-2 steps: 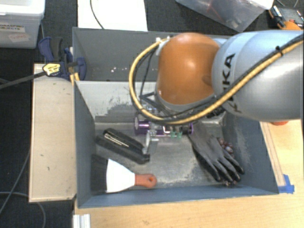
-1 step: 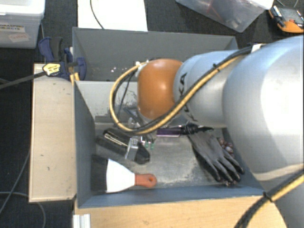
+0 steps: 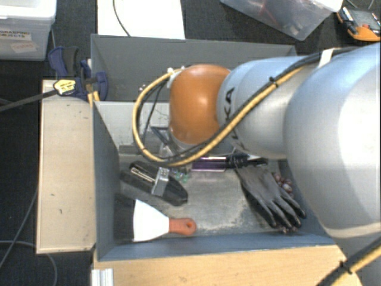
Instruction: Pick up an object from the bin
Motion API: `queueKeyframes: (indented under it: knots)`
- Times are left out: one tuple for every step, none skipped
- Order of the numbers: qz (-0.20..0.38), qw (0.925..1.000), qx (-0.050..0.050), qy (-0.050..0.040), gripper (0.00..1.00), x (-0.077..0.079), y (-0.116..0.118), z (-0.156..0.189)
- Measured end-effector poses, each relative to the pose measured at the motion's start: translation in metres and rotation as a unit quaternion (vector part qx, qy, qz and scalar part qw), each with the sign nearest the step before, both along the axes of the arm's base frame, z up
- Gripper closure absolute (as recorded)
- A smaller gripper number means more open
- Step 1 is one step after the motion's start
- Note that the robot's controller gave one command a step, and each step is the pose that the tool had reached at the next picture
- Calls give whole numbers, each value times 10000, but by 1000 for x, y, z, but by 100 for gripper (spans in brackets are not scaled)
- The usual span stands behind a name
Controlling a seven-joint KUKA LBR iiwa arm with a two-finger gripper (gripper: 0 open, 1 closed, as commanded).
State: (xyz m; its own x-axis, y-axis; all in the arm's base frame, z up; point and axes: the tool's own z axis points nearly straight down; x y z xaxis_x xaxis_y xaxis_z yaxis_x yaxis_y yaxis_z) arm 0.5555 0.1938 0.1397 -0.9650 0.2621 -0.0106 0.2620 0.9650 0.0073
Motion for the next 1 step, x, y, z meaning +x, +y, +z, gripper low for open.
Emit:
queueKeyframes:
  knots:
    - [5, 10000, -13, 51, 0, 1, 3, -40]
